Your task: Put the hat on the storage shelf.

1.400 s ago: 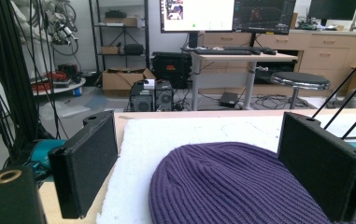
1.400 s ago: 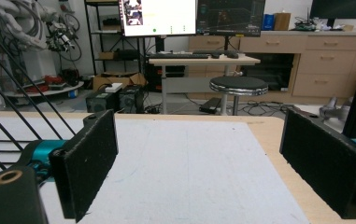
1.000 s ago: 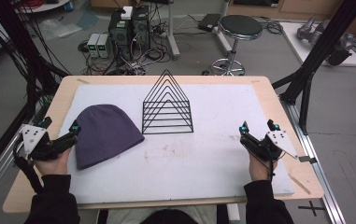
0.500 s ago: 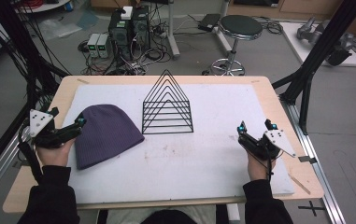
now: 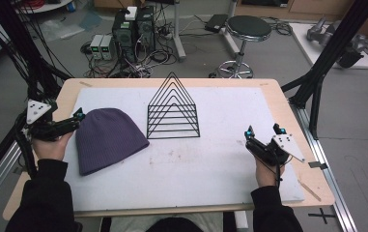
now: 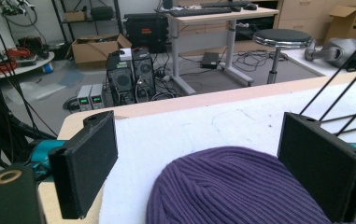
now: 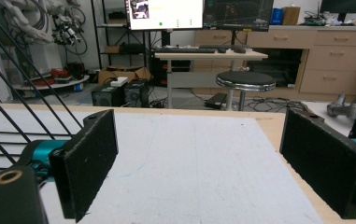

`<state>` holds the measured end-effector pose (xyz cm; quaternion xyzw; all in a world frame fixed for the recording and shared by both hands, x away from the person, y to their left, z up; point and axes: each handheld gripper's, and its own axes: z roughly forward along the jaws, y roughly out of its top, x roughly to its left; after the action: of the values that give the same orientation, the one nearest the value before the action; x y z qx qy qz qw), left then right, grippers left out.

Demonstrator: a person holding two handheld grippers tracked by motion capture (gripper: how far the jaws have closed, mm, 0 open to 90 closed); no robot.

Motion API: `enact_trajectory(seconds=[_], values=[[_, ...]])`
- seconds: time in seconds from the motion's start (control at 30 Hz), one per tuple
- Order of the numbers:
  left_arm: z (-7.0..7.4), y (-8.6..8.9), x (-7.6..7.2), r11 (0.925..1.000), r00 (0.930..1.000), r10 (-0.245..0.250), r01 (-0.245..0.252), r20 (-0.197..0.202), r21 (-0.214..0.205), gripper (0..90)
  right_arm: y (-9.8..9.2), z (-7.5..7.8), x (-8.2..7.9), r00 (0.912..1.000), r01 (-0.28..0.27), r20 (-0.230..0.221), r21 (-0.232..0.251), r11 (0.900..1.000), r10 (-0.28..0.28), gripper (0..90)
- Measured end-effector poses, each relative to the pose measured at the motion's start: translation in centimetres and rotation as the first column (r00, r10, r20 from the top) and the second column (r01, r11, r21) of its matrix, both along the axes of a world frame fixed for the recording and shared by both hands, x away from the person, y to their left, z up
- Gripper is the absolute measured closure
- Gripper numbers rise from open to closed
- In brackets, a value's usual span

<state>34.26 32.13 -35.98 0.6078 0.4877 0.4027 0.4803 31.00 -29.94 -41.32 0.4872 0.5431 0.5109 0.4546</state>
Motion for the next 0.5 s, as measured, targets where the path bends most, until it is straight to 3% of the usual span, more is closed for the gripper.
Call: enact_trajectory(seconds=[0.5], values=[[1.0, 1.1, 2.5, 0.9987, 0.9978, -0.036, 0.038, -0.055, 0.035, 12.5, 0.1, 0.0, 0.0, 1.0, 0.0, -0.003, -0.005, 1.0, 0.0, 10.7]])
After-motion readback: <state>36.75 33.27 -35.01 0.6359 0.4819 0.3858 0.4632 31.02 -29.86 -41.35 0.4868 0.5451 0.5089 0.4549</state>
